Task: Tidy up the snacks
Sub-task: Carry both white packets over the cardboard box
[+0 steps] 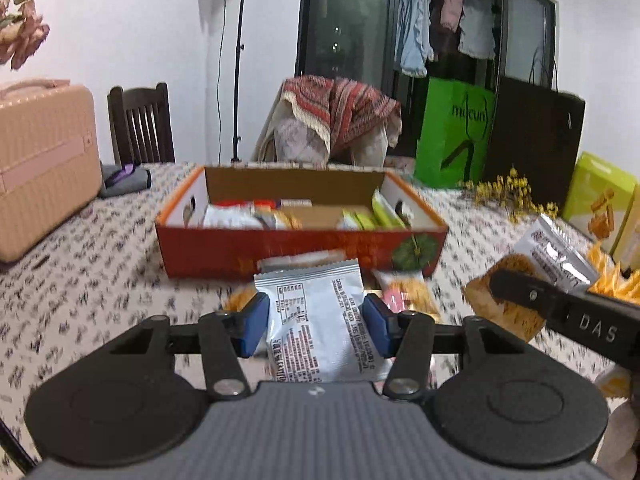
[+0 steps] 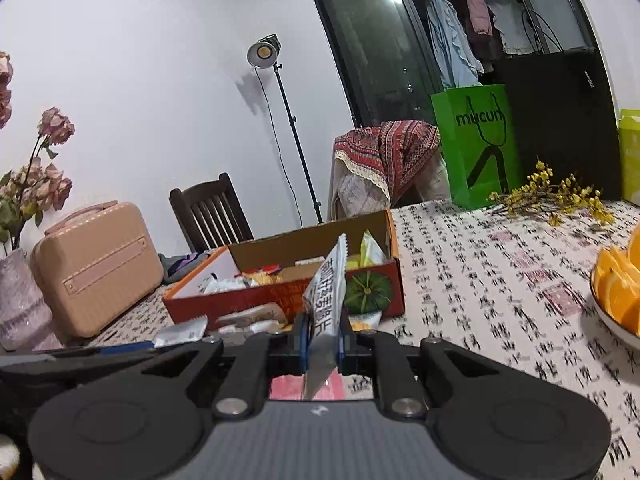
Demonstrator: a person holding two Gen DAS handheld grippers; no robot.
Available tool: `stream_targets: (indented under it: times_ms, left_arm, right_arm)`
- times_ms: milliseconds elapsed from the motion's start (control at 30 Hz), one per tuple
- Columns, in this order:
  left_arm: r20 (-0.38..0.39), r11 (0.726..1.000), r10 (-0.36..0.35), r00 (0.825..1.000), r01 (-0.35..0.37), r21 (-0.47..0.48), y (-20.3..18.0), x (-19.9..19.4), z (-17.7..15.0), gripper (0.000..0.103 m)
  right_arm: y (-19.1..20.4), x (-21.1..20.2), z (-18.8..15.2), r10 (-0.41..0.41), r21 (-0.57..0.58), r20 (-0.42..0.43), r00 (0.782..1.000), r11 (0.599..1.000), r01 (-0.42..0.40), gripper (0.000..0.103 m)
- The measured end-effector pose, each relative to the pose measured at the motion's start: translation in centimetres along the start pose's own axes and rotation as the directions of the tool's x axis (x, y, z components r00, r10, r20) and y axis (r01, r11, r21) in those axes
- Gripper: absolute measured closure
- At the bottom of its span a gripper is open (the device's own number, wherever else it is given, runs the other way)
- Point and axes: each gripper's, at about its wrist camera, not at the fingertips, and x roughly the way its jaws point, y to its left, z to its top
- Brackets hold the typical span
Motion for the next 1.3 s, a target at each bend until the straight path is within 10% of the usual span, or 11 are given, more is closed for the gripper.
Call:
stream_targets:
  times_ms: [833,1300]
  left_arm:
    - [0.077,0.997,0.022,0.997,-0.016,-0.081,4.1,10.9,10.9,0.050]
    - [0.054,0.988,0.111,0.992,-0.105,-0.117,7.2,17.3,10.5,0.050]
  right_arm:
    - [1.3,13.5,9.6,-0.037,-0.005,0.024,0.999,0.999,0.037,0.090]
    - [1.2,21.3,8.4,-0.055,-0.025,-0.020,0.998,0.998,0.055,0.090]
